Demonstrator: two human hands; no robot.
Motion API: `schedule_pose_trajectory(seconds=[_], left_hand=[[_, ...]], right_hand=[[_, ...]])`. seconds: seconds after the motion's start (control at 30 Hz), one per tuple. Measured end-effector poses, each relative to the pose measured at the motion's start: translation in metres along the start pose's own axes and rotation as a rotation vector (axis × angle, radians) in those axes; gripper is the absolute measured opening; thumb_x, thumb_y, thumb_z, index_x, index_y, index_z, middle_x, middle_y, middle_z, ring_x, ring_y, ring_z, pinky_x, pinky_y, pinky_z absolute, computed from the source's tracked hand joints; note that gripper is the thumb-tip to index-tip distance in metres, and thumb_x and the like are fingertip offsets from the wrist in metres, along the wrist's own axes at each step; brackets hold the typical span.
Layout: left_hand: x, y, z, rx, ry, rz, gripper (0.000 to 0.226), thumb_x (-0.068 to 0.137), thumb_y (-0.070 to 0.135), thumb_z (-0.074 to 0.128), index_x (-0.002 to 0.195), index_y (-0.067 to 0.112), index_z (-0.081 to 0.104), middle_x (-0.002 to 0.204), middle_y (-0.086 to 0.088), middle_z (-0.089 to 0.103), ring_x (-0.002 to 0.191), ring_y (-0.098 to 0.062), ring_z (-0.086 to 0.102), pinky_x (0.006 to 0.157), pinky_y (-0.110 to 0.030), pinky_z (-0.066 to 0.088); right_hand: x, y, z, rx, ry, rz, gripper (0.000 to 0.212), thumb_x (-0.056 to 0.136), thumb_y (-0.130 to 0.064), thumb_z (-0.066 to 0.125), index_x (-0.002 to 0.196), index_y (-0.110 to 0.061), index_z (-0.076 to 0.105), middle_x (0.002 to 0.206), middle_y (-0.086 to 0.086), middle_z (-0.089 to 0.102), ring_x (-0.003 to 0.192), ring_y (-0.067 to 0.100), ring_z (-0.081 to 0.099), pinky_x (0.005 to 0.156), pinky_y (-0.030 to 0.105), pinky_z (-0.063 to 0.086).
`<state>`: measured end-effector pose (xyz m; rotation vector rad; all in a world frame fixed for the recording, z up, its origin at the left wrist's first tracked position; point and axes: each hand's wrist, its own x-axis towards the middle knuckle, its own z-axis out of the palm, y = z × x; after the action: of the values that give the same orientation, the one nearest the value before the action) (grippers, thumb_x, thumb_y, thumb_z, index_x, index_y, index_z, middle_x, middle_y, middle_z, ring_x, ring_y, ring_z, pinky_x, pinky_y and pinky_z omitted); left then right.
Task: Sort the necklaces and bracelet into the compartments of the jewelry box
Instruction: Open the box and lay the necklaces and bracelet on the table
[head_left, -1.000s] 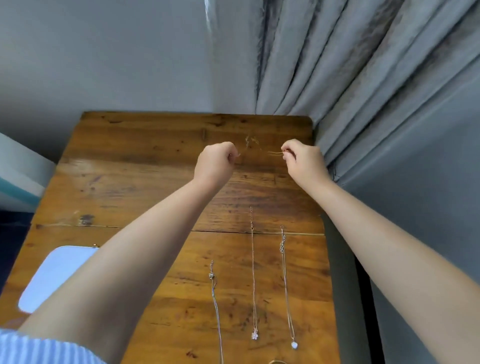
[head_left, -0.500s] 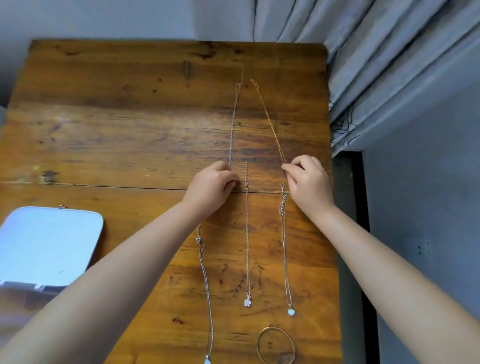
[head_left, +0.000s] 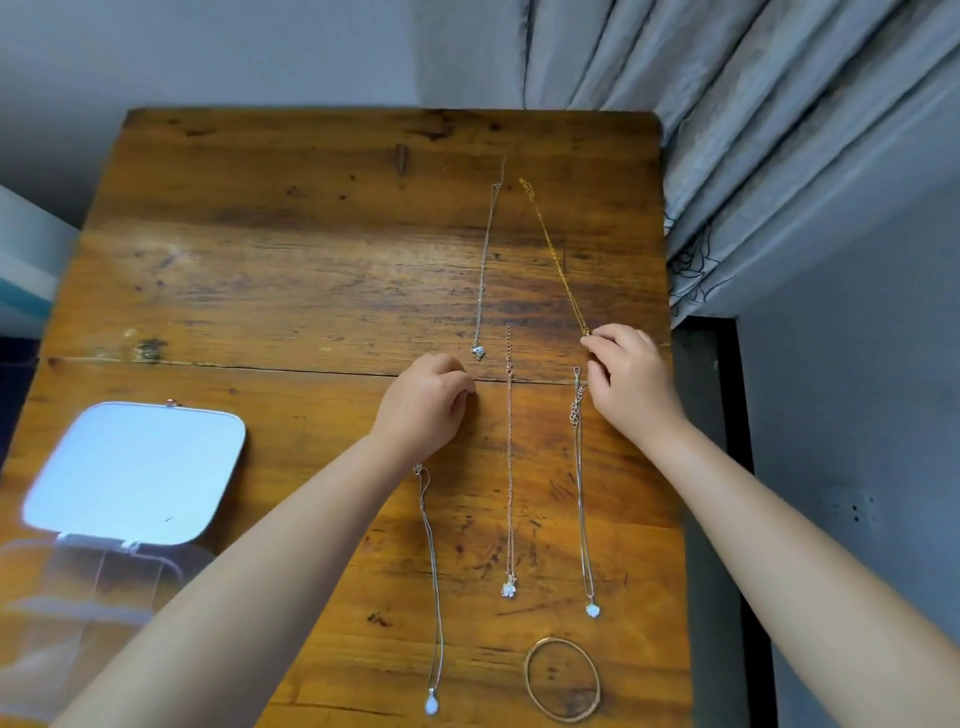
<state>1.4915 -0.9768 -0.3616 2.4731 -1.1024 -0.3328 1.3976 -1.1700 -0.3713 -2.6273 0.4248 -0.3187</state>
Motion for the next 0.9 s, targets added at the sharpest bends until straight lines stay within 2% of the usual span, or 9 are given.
schedule_pose_trajectory(seconds=[0.13,0.3,0.37,0.47,0.57,0.73,0.8,0.87,0.9], left_hand=[[-0.028,-0.004,-0.015,-0.003,0.037,-0.048,0.008,0.069,-0.013,0.066,0.075,-0.007,0.069,0.086,-0.026,0.069,0.082,-0.042,0.063,0.062,-0.044,0.056],[-0.078,-0.026,-0.042,0.022,0.085,-0.114,0.011,0.068,-0.014,0.067,0.077,-0.008,0.070,0.085,-0.027,0.069,0.079,-0.042,0.064,0.065,-0.043,0.055],[-0.098,-0.041,-0.056,0.033,0.115,-0.147,0.010,0.070,-0.013,0.066,0.079,-0.009,0.070,0.086,-0.027,0.069,0.081,-0.042,0.064,0.068,-0.043,0.055],[-0.130,-0.072,-0.079,0.034,0.172,-0.173,0.010,0.070,-0.014,0.065,0.077,-0.009,0.070,0.085,-0.027,0.069,0.080,-0.043,0.064,0.070,-0.045,0.054],[-0.162,-0.111,-0.100,0.019,0.209,-0.173,0.011,0.068,-0.016,0.065,0.074,-0.009,0.070,0.082,-0.028,0.070,0.079,-0.043,0.065,0.071,-0.046,0.054],[-0.217,-0.179,-0.129,0.020,0.199,-0.166,0.013,0.068,-0.016,0.066,0.076,-0.007,0.070,0.082,-0.027,0.069,0.079,-0.043,0.065,0.069,-0.045,0.054],[-0.237,-0.200,-0.138,0.014,0.193,-0.135,0.013,0.067,-0.016,0.067,0.076,-0.007,0.070,0.081,-0.027,0.069,0.077,-0.043,0.064,0.065,-0.044,0.054],[-0.255,-0.216,-0.143,0.011,0.195,-0.110,0.013,0.067,-0.016,0.066,0.077,-0.008,0.069,0.080,-0.027,0.069,0.075,-0.043,0.064,0.062,-0.044,0.054],[-0.263,-0.222,-0.144,0.021,0.200,-0.111,0.014,0.068,-0.015,0.065,0.079,-0.008,0.069,0.081,-0.026,0.069,0.075,-0.043,0.063,0.061,-0.043,0.053]], right_hand=[[-0.009,-0.024,-0.003,0.026,0.046,0.016,0.023,0.075,0.015,0.057,0.096,0.011,0.066,0.098,0.030,0.067,0.095,0.045,0.060,0.084,0.047,0.050],[-0.027,-0.084,0.007,0.110,0.051,-0.069,0.023,0.071,0.017,0.058,0.090,0.010,0.067,0.091,0.029,0.068,0.088,0.044,0.062,0.082,0.045,0.051],[-0.033,-0.116,0.015,0.156,0.050,-0.117,0.023,0.067,0.018,0.059,0.087,0.010,0.068,0.087,0.028,0.069,0.084,0.043,0.064,0.080,0.038,0.052],[-0.043,-0.166,0.033,0.213,0.044,-0.170,0.022,0.065,0.017,0.059,0.083,0.010,0.069,0.082,0.027,0.070,0.080,0.041,0.065,0.078,0.029,0.045],[-0.053,-0.214,0.055,0.220,0.025,-0.185,0.020,0.066,0.014,0.059,0.082,0.009,0.069,0.081,0.026,0.070,0.080,0.040,0.066,0.075,0.033,0.052],[-0.074,-0.284,0.089,0.211,0.057,-0.113,0.019,0.066,0.015,0.057,0.079,0.010,0.068,0.078,0.028,0.070,0.076,0.041,0.065,0.075,0.029,0.043],[-0.084,-0.306,0.098,0.204,0.064,-0.057,0.019,0.066,0.016,0.056,0.079,0.009,0.069,0.078,0.028,0.070,0.075,0.041,0.066,0.074,0.035,0.051],[-0.095,-0.323,0.105,0.209,0.055,0.030,0.018,0.068,0.014,0.056,0.081,0.009,0.068,0.082,0.028,0.070,0.079,0.042,0.065,0.078,0.044,0.051],[-0.100,-0.330,0.109,0.201,0.047,0.089,0.017,0.072,0.012,0.056,0.084,0.009,0.068,0.085,0.028,0.070,0.083,0.041,0.065,0.081,0.043,0.049]])
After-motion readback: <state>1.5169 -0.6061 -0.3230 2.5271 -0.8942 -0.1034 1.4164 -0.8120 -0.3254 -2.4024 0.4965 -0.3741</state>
